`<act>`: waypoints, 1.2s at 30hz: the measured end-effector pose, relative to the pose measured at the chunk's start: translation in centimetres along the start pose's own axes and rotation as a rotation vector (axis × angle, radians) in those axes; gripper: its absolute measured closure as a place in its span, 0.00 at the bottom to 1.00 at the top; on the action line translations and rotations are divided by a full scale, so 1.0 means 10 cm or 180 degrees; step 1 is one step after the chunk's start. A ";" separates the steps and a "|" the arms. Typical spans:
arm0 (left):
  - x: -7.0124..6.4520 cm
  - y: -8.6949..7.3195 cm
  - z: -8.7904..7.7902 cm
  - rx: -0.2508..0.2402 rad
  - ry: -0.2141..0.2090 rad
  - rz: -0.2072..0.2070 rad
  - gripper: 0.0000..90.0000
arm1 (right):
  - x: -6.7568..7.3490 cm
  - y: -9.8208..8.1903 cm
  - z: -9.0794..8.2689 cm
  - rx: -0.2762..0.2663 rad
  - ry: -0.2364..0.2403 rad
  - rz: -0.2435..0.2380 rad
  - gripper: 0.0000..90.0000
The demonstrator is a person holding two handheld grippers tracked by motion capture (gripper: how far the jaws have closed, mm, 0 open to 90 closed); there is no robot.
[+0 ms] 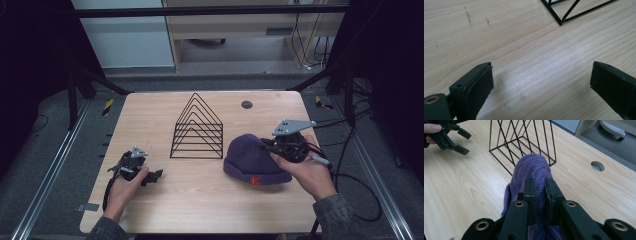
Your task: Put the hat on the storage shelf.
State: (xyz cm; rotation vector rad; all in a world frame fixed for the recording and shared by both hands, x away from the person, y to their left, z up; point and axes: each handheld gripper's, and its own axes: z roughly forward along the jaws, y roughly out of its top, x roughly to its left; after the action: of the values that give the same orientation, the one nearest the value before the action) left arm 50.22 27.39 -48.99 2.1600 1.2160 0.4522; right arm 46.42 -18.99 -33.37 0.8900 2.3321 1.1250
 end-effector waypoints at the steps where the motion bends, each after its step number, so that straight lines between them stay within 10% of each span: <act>1: 0.00 0.00 0.00 0.0000 0.0000 0.0000 0.05 | 0.00 0.00 0.00 0.0000 0.0000 0.0000 0.90; 21: -0.02 0.03 -0.03 -0.0023 -0.0042 0.0031 0.05 | -0.05 0.11 -0.11 -0.0056 -0.0045 0.0008 0.90; 36: -0.21 0.38 -0.37 -0.0565 -0.0244 0.0080 0.06 | -0.17 0.31 -0.29 -0.0181 -0.0131 0.0024 0.90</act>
State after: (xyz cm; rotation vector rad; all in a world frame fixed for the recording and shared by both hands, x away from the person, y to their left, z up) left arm 49.49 25.34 -43.74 2.0247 1.0668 0.4657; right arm 47.05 -20.30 -29.01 0.8936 2.2541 1.1593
